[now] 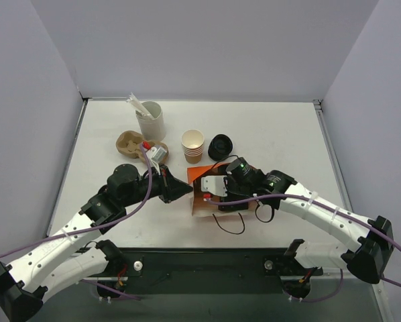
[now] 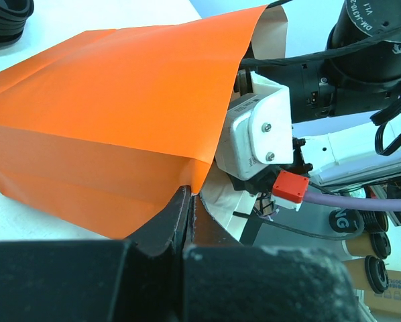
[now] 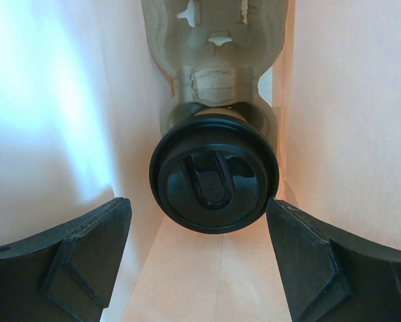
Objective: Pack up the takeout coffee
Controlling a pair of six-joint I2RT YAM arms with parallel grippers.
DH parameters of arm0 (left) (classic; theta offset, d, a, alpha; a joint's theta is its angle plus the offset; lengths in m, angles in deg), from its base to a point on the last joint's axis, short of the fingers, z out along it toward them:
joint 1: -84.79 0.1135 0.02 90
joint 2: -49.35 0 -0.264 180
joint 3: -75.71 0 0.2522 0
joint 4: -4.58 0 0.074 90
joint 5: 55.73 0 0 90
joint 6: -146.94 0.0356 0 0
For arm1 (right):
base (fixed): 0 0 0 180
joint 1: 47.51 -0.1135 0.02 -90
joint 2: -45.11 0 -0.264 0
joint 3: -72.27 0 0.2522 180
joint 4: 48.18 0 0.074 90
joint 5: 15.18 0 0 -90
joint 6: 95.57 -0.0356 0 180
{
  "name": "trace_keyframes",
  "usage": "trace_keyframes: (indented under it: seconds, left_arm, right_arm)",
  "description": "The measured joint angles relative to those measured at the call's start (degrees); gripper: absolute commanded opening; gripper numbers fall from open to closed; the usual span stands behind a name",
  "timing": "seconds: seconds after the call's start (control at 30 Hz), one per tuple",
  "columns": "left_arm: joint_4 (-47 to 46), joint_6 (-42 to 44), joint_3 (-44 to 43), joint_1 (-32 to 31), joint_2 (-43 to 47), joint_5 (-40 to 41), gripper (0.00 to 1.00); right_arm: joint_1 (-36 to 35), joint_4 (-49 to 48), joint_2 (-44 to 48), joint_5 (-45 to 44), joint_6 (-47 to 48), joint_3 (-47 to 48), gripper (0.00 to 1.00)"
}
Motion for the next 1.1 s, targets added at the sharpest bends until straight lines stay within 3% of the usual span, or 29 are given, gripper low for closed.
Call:
trace_keyframes:
  seconds: [0.47, 0.63, 1.1]
  left_arm:
    - [0.83, -0.94, -1.88, 0.00, -0.76, 0.00, 0.00]
    - [1.07, -1.25, -2.56, 0.00, -1.11, 0.00, 0.00]
    - [2.67, -2.99, -3.96, 0.00, -2.05, 0.02, 0.00]
  right_arm:
    - [-0.28, 4.63, 1.49, 1.16, -2.36, 3.48, 0.81]
    - [-0.28, 6.01, 1.64, 2.01, -3.21, 4.48, 0.74]
    - [-0.33, 8.52, 1.88, 5.16, -7.56, 10.67, 0.64]
